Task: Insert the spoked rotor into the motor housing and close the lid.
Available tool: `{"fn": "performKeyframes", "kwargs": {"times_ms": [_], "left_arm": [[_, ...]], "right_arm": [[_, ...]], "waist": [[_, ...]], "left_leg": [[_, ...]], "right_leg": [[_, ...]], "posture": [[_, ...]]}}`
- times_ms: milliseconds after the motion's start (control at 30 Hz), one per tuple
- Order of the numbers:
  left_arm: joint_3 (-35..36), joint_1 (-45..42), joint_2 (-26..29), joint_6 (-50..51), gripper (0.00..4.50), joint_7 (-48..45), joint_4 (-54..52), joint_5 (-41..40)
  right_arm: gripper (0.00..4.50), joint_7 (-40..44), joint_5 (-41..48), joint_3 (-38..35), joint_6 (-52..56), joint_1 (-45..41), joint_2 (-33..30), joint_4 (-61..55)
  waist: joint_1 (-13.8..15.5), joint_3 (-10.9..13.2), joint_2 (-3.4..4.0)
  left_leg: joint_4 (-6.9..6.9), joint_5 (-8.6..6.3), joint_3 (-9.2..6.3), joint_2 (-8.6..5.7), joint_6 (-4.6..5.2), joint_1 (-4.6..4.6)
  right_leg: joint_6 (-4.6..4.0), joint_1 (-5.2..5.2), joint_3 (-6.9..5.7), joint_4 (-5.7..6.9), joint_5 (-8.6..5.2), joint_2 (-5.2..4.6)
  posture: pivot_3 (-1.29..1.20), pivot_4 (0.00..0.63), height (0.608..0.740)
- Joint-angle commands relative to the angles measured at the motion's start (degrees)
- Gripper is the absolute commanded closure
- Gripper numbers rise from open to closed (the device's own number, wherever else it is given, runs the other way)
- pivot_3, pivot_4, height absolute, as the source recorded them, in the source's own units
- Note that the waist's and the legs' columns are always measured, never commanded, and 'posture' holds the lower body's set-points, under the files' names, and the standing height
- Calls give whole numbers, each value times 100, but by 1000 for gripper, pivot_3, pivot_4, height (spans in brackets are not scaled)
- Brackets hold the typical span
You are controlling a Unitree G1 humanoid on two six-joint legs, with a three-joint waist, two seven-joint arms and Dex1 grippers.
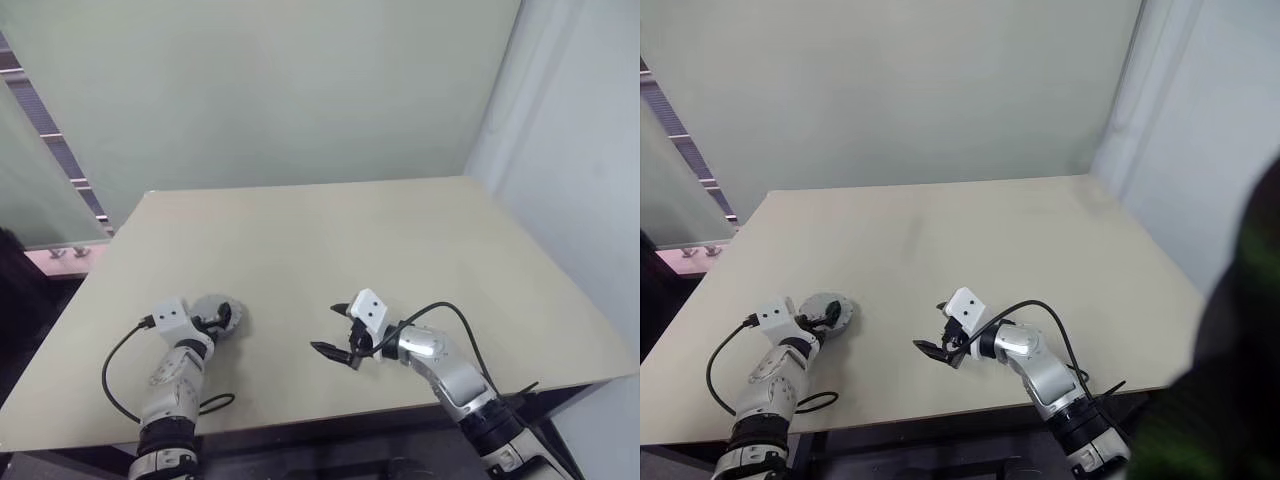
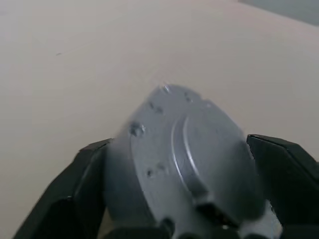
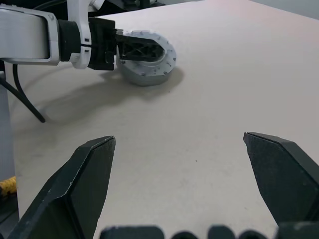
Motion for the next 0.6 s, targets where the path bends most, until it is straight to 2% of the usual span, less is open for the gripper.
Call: {"fn": "performKeyframes", "kwargs": {"times_ms": [33,167,267,400,600], "left_arm": [[143,-86,130,-419,33,257,-85,193],[228,131,152,-763,33,398,-386,280],[186,426,169,-852,33,141,-926,193],[-232,993,346,-610,33,-750,-2043,94],[-1092,1765,905,409,33,-2082,-3875,-251]], "right_arm": [[0,-9,-68,-75,-116,-121,35,-65],[0,-71,-113,-114,-141,-108,56,-45],[0,-106,-116,-181,-131,-85,54,-51],[0,-117,-5,-383,5,-41,-26,-102],[0,-226,123,-865,219,135,-257,-351]], "waist": [[0,0,-1],[-3,-1,-1],[-2,-2,-1],[2,-2,-1],[-4,0,2]], "left_leg": [[1,0,0,0,0,0],[4,1,1,0,-2,3],[3,1,4,2,-2,6],[4,1,5,2,-2,5],[10,2,14,0,-1,19]], "right_leg": [[-1,0,0,0,2,0],[-4,1,0,2,5,0],[-6,1,1,3,7,0],[-7,2,1,4,7,-1],[-9,21,5,1,5,-3]], "posture": [[0,0,740],[0,0,740],[0,0,740],[0,0,740],[0,0,740]]}}
